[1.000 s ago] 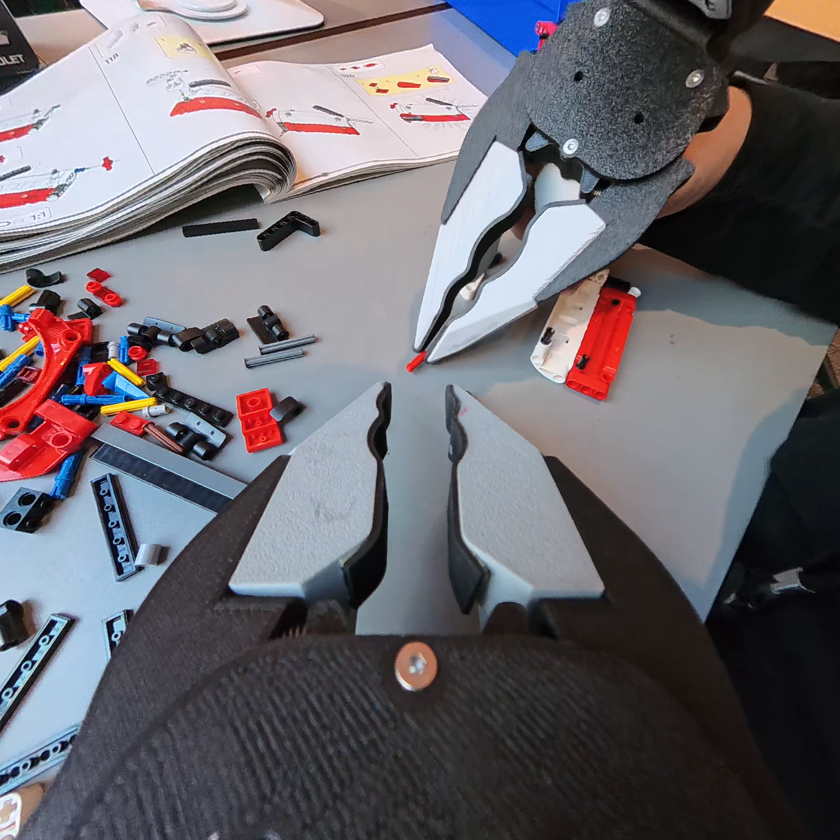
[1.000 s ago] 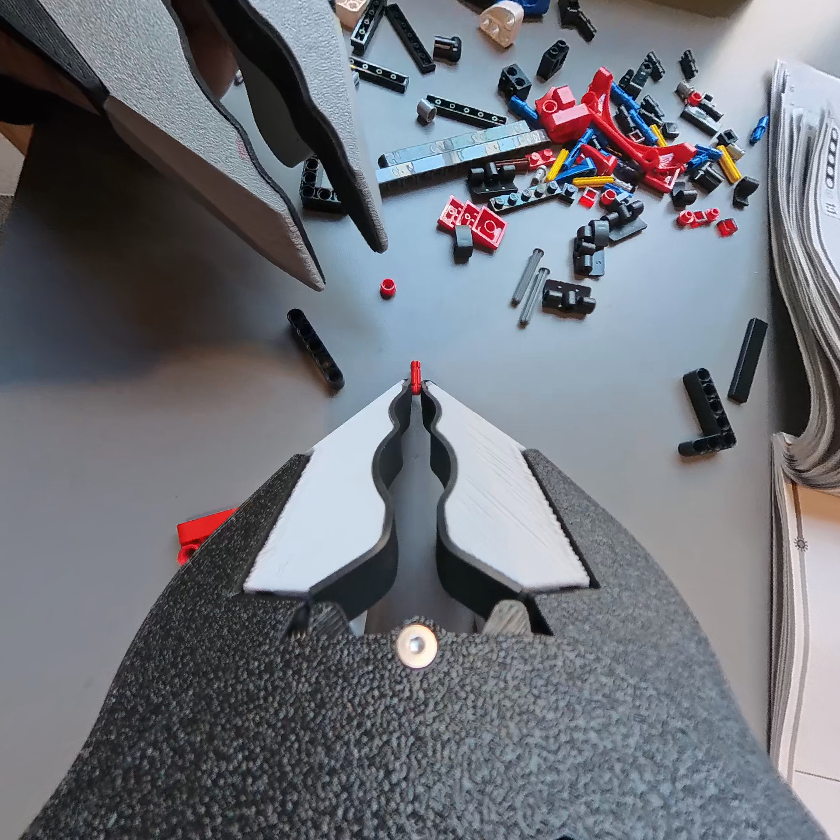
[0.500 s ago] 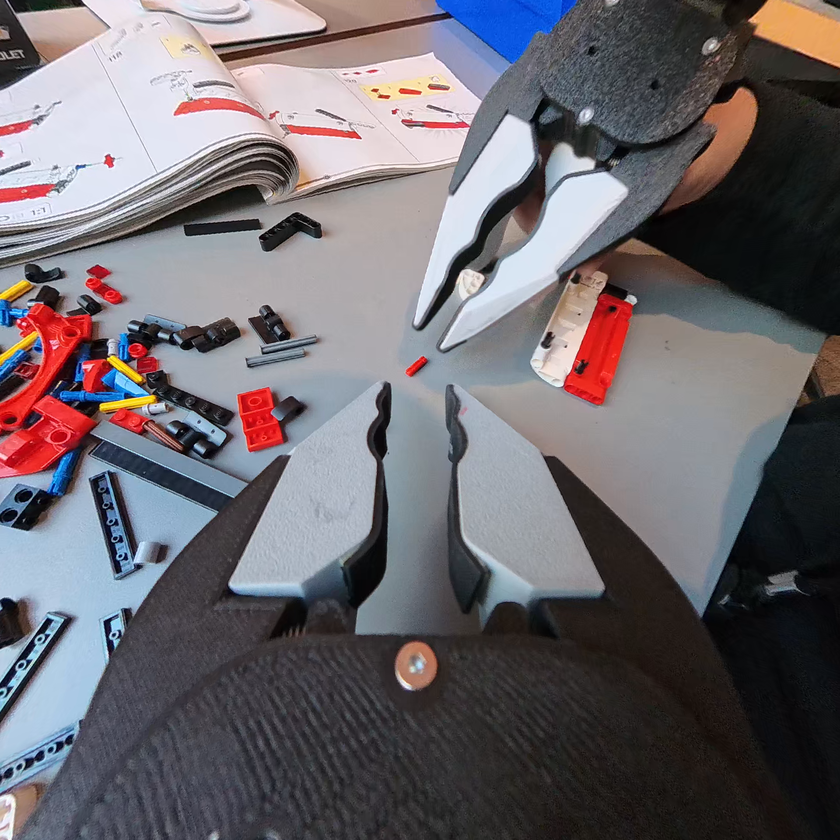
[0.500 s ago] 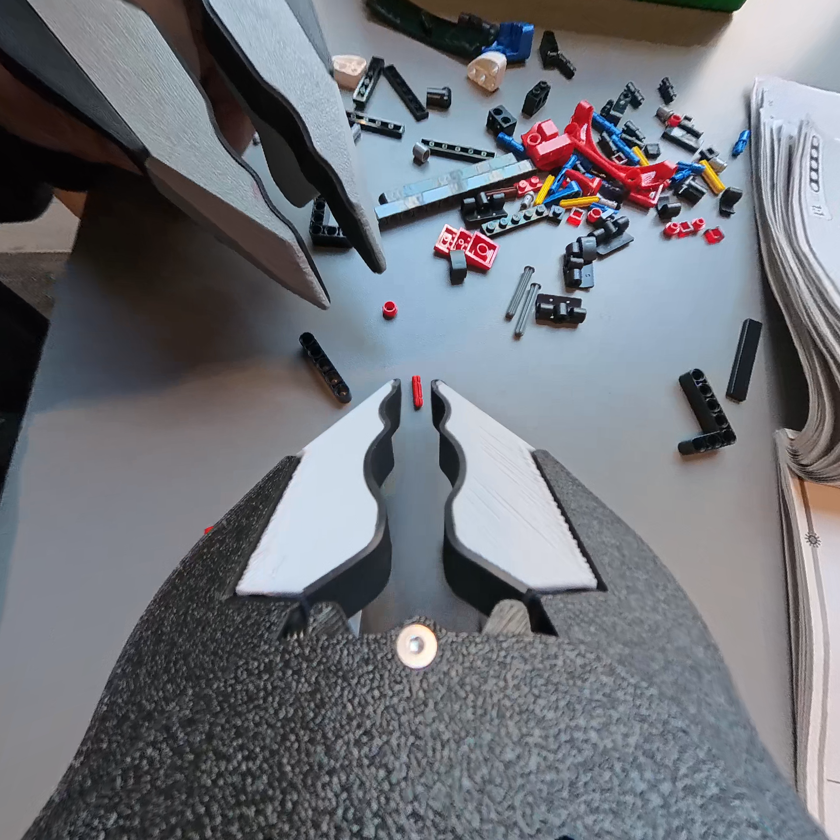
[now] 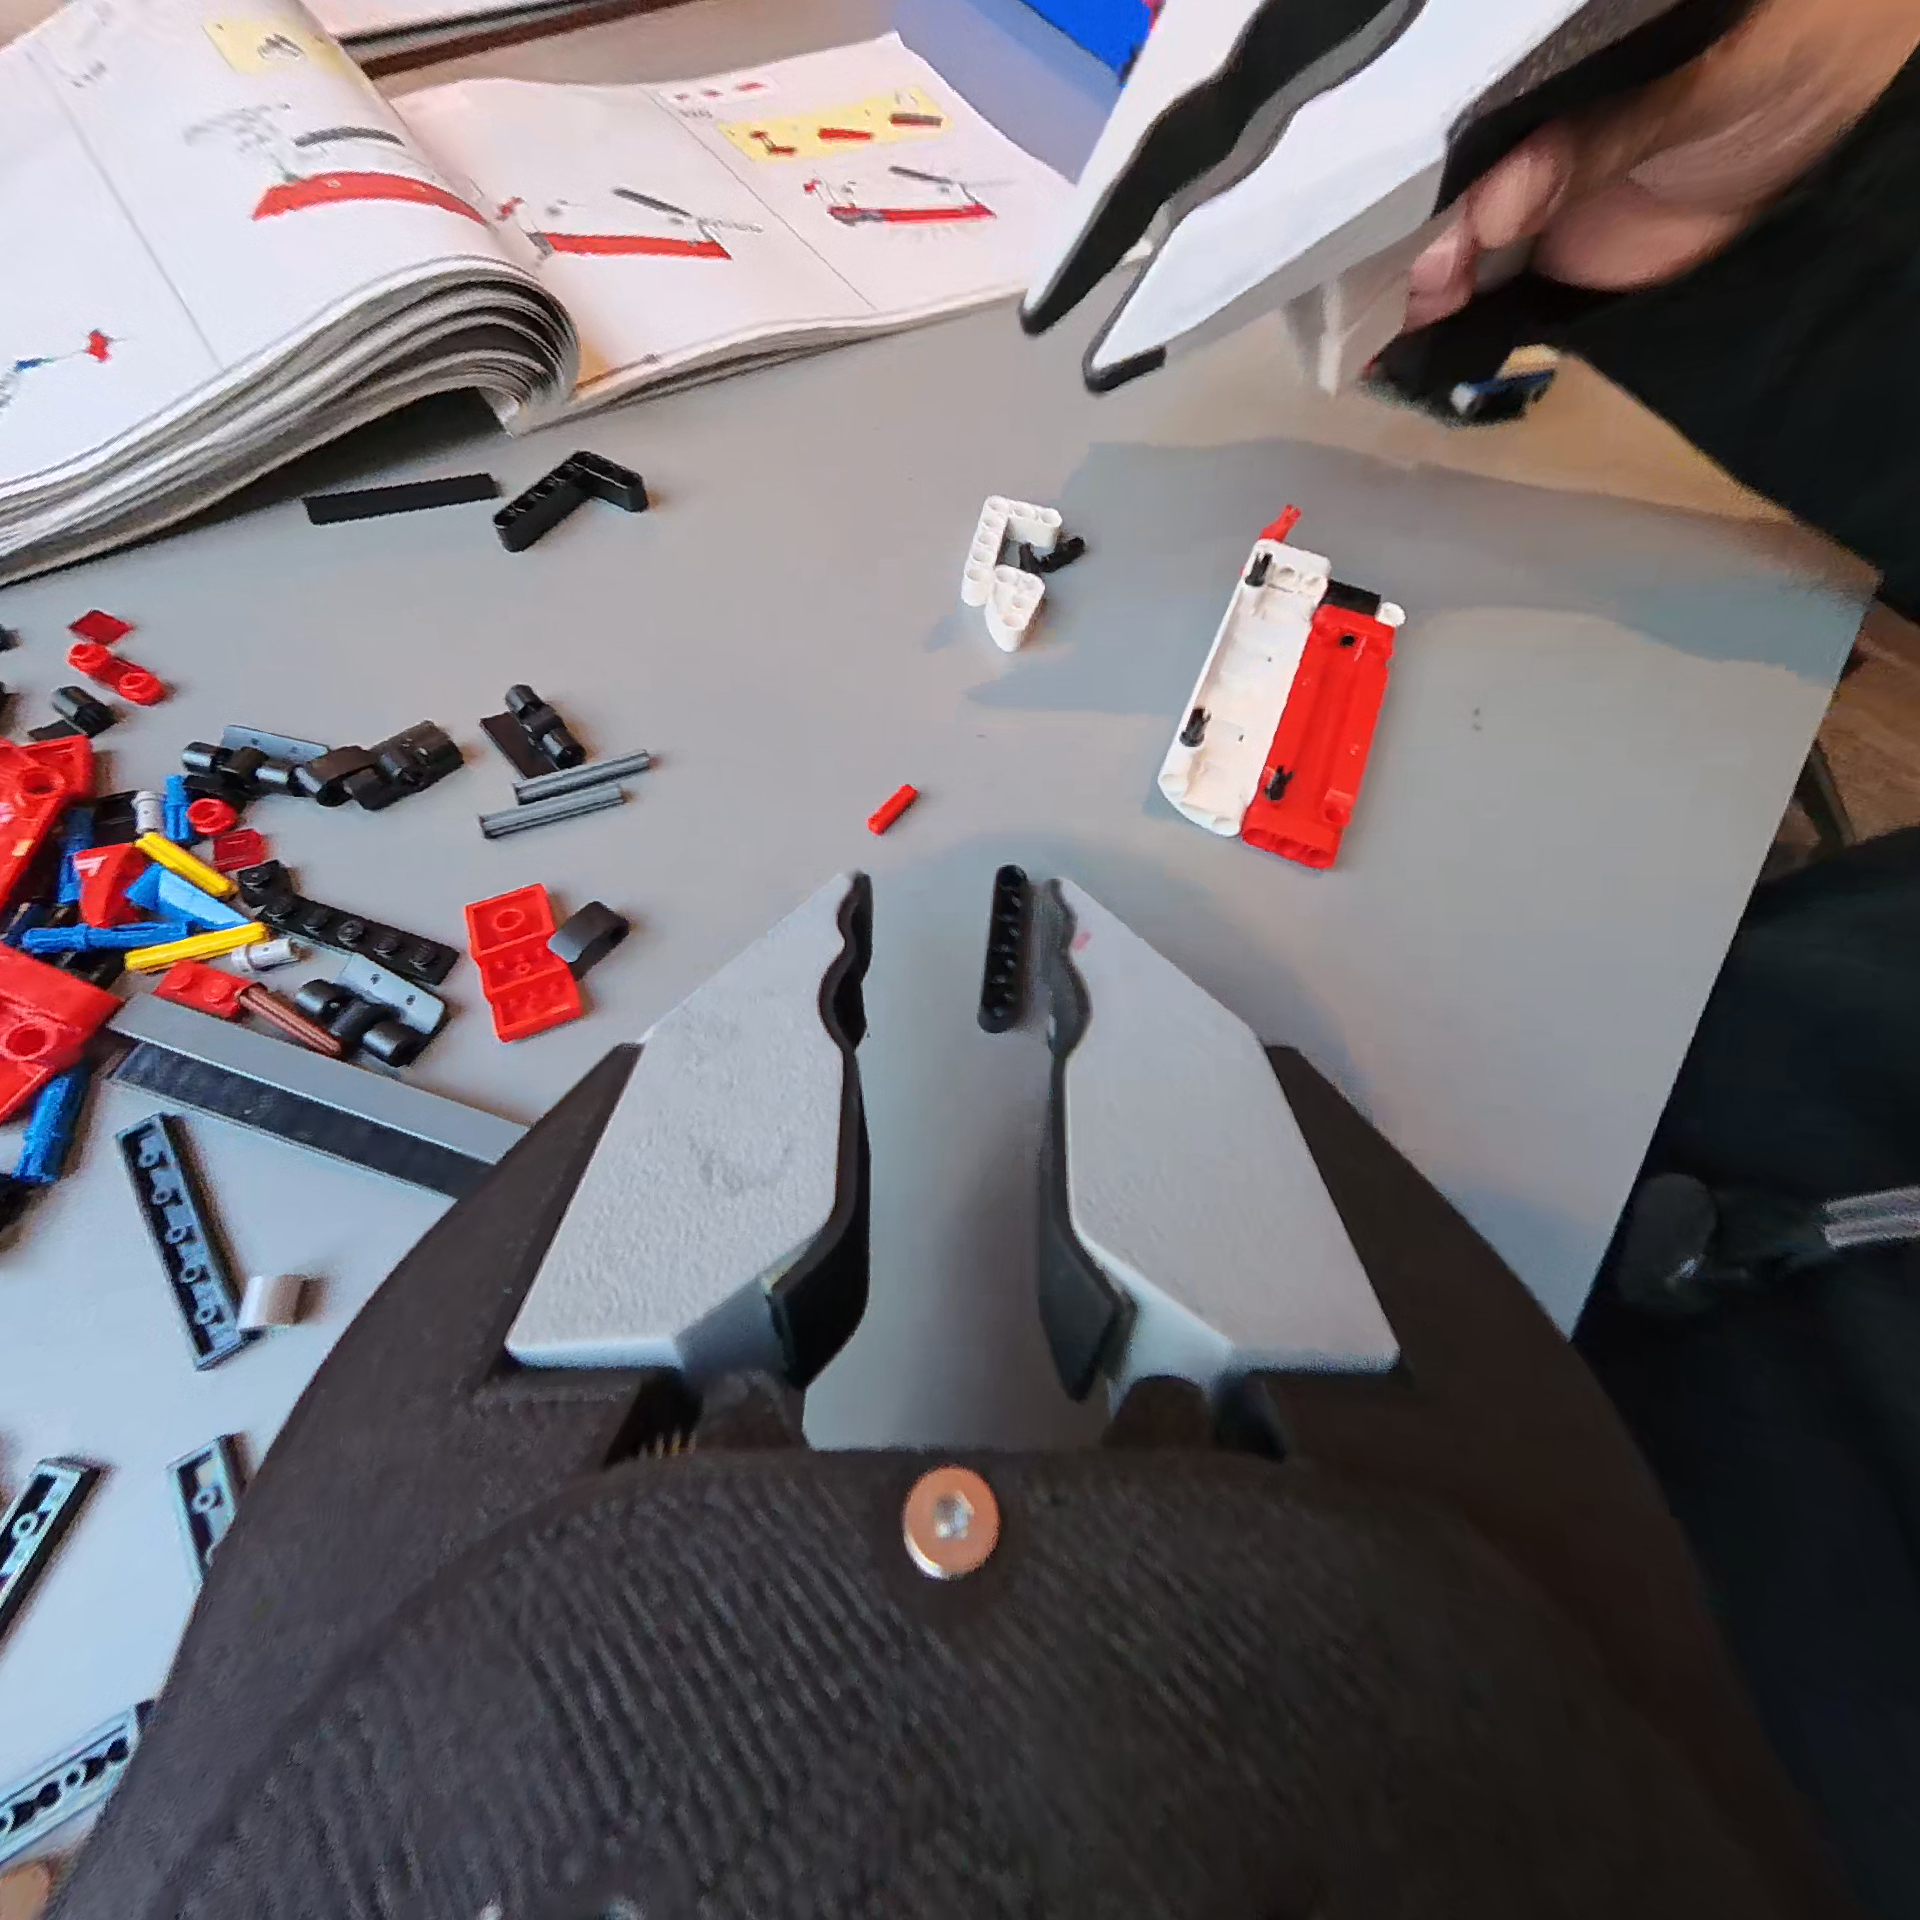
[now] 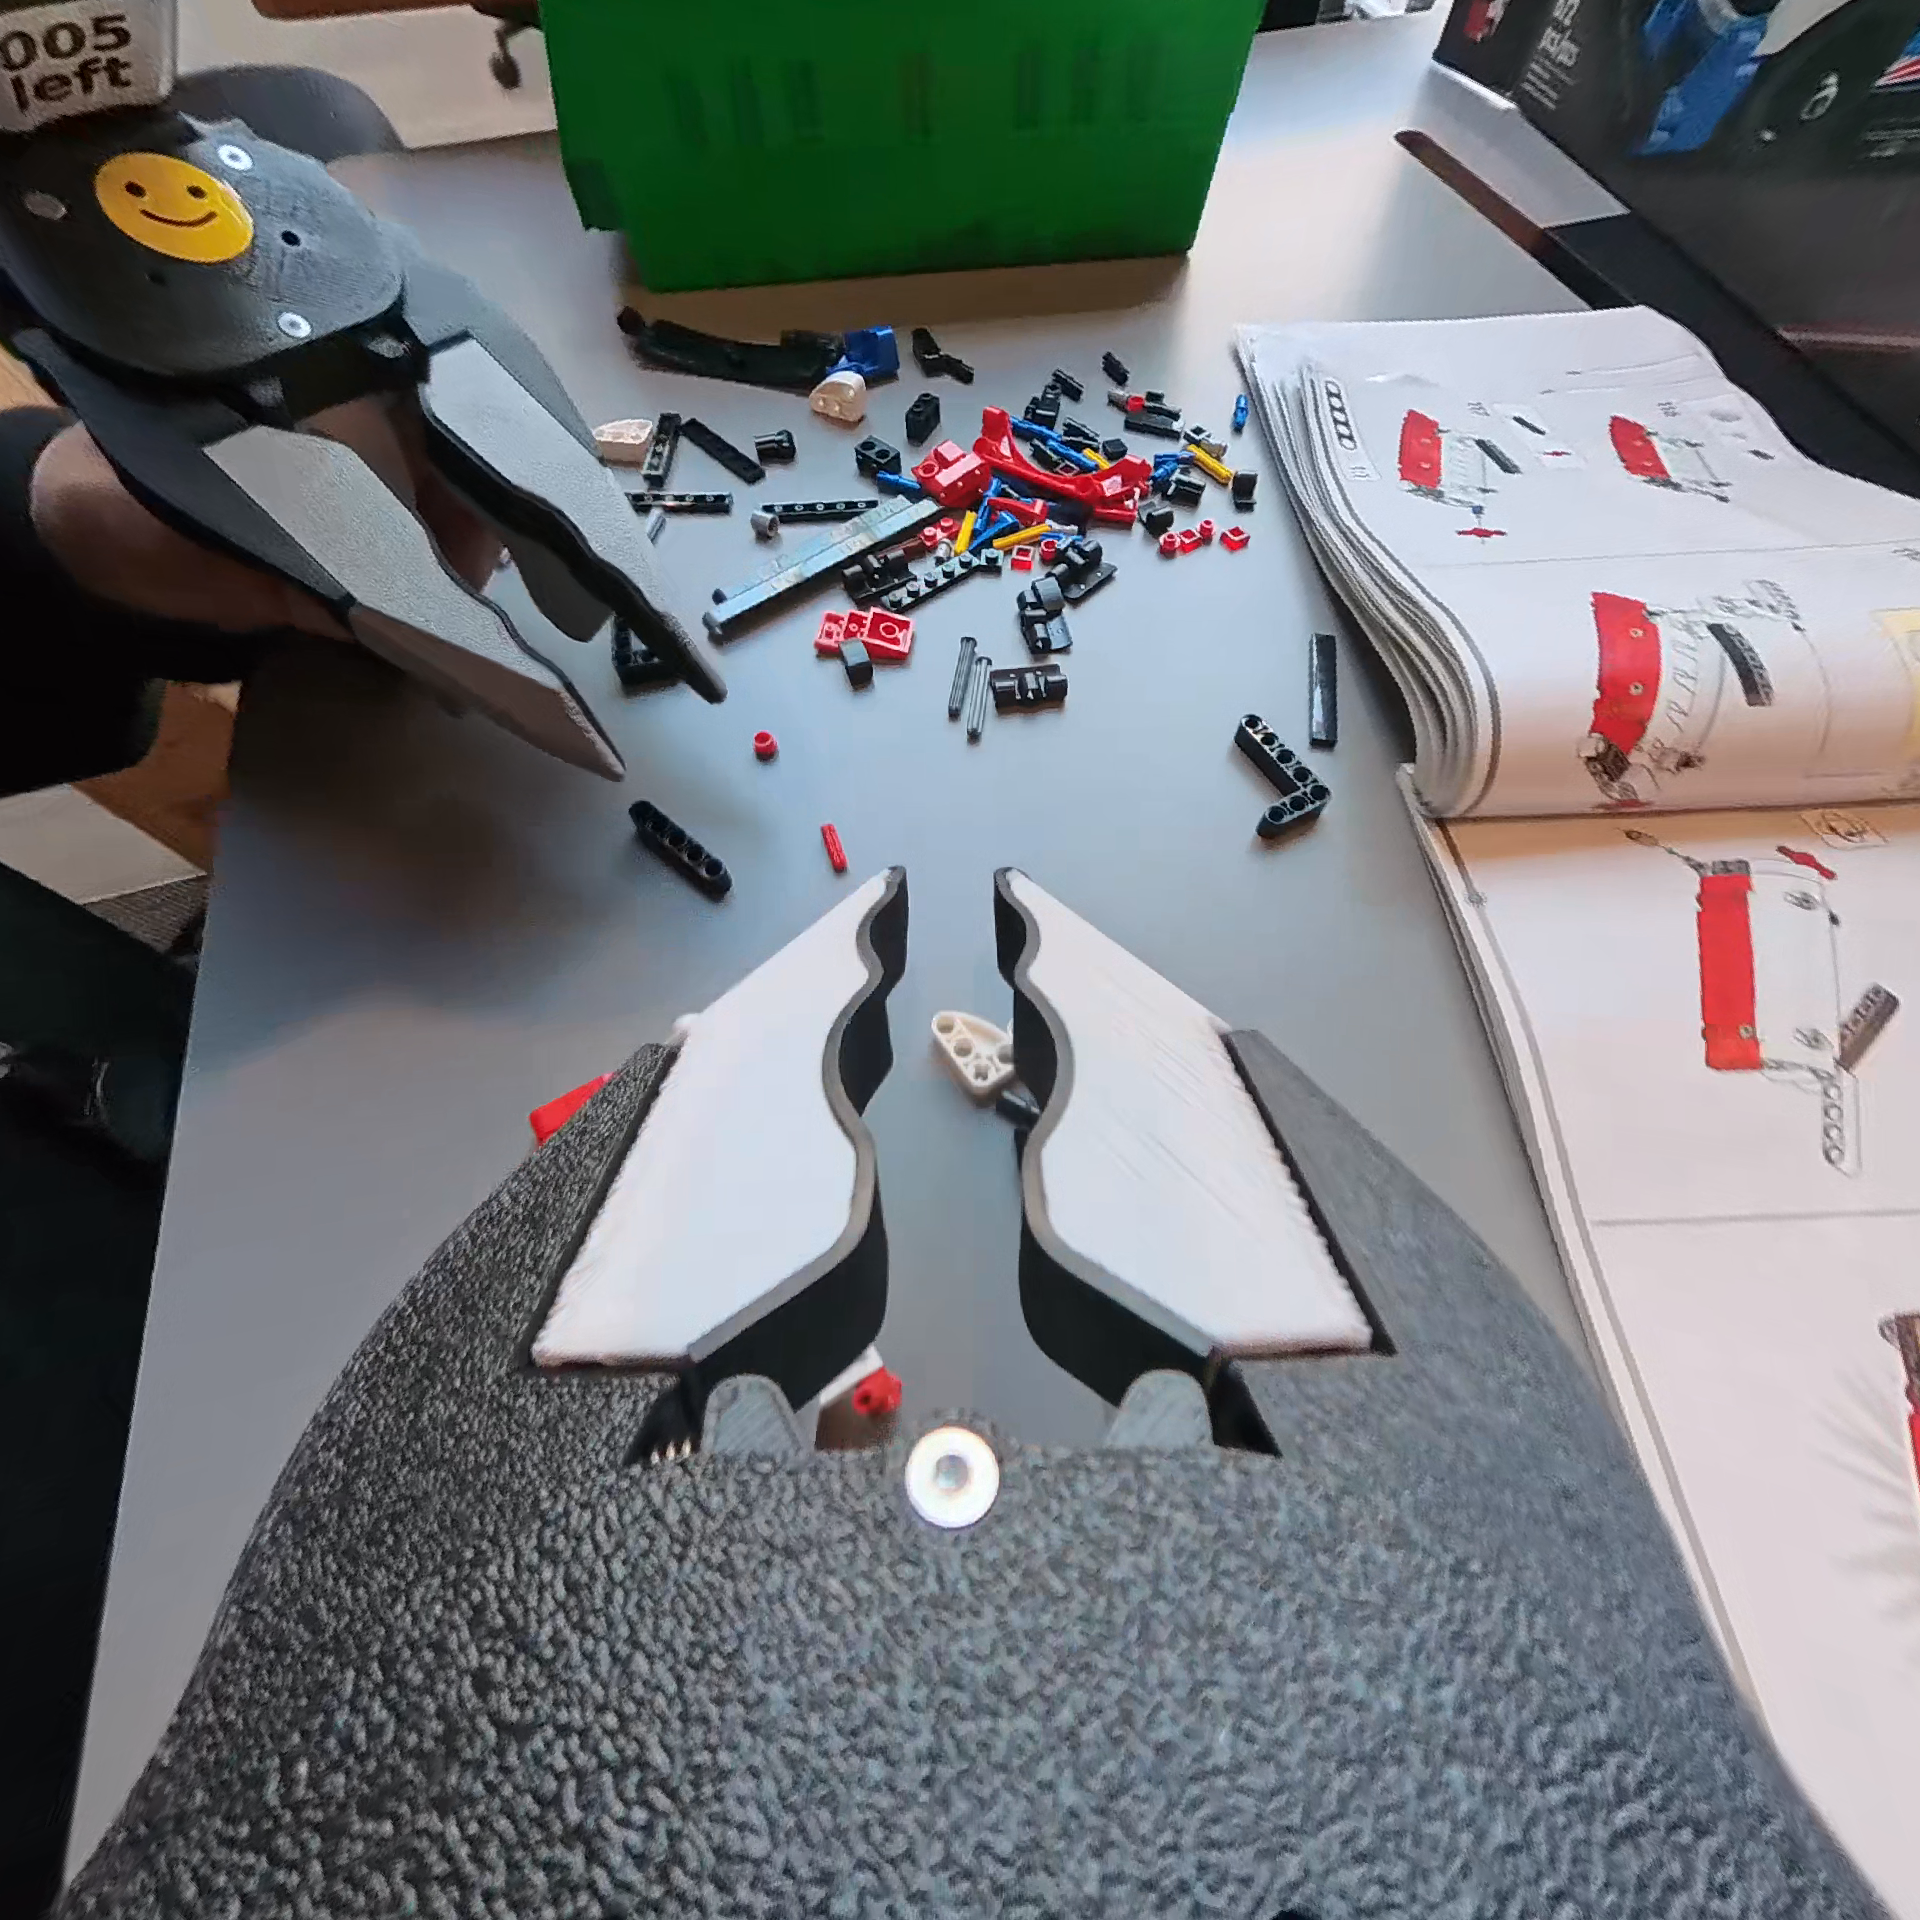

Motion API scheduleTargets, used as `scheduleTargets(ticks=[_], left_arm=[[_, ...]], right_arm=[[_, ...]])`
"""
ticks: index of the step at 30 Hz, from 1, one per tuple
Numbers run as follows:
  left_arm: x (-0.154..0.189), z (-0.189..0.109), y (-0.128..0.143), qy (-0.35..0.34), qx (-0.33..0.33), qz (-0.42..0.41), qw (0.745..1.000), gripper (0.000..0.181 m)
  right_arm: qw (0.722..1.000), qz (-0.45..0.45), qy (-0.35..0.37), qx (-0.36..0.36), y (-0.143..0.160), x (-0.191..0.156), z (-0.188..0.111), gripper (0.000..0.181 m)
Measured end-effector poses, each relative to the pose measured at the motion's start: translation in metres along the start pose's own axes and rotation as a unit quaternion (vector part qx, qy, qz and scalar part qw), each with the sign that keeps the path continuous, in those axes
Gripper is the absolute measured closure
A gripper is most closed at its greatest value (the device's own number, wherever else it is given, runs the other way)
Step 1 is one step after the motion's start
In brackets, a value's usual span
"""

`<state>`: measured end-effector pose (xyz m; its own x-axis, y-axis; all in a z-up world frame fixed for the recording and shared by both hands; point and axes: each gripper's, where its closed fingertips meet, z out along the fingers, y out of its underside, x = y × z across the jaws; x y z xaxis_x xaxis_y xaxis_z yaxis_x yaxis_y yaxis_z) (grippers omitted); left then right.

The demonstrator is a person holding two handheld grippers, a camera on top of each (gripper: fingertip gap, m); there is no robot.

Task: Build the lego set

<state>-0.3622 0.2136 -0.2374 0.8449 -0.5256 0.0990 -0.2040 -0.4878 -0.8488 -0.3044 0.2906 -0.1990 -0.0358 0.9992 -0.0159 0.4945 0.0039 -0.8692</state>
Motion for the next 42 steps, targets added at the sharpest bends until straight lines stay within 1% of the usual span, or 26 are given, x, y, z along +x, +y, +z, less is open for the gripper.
scheduleTargets(ticks=[5,11,14,17,20,23,24,28,31,34,35,36,38,40,42], left_arm=[[0.007,0.007,0.015,-0.003,-0.053,0.028,0.998,0.154],[0.009,0.015,0.029,0.003,-0.105,0.026,0.994,0.158],[0.005,0.014,0.030,0.002,-0.106,0.008,0.994,0.176],[0.006,0.013,0.029,0.001,-0.102,0.013,0.995,0.177],[0.012,0.012,0.020,0.013,-0.078,0.022,0.997,0.177],[0.031,0.014,0.003,0.068,-0.050,0.016,0.996,0.177],[0.037,0.013,-0.004,0.082,-0.042,0.026,0.995,0.177],[0.050,0.012,-0.024,0.107,-0.028,0.090,0.990,0.177],[0.055,0.012,-0.032,0.119,-0.022,0.123,0.985,0.177],[0.056,0.014,-0.035,0.131,-0.020,0.138,0.981,0.177],[0.055,0.015,-0.036,0.133,-0.020,0.143,0.981,0.176],[0.052,0.014,-0.037,0.133,-0.023,0.151,0.979,0.171],[0.035,0.018,-0.036,0.113,-0.044,0.163,0.979,0.163],[0.011,0.029,-0.031,0.096,-0.069,0.154,0.981,0.168],[-0.001,0.043,-0.020,0.105,-0.108,0.141,0.978,0.168]], right_arm=[[1.000,0.006,0.013,0.003,0.006,-0.002,-0.014,0.165],[1.000,0.002,0.006,0.004,0.011,-0.014,-0.019,0.165],[1.000,-0.011,-0.008,-0.001,0.011,-0.024,-0.017,0.165],[0.999,-0.038,-0.017,-0.007,0.011,-0.033,-0.014,0.165],[0.997,-0.066,-0.025,-0.008,0.010,-0.044,-0.011,0.165],[0.994,-0.099,-0.036,-0.010,0.006,-0.059,-0.005,0.163],[0.992,-0.116,-0.036,-0.013,0.005,-0.063,-0.002,0.160],[0.980,-0.193,-0.028,-0.039,0.008,-0.072,0.010,0.160],[0.976,-0.207,-0.038,-0.048,0.012,-0.075,0.014,0.166],[0.979,-0.193,-0.047,-0.045,0.013,-0.075,0.011,0.170],[0.981,-0.185,-0.049,-0.042,0.013,-0.075,0.009,0.171],[0.982,-0.178,-0.046,-0.041,0.014,-0.073,0.008,0.173],[0.984,-0.169,-0.025,-0.040,0.015,-0.063,0.002,0.174],[0.987,-0.153,-0.010,-0.037,0.016,-0.053,-0.005,0.174],[0.990,-0.134,-0.001,-0.033,0.017,-0.046,-0.013,0.174]])
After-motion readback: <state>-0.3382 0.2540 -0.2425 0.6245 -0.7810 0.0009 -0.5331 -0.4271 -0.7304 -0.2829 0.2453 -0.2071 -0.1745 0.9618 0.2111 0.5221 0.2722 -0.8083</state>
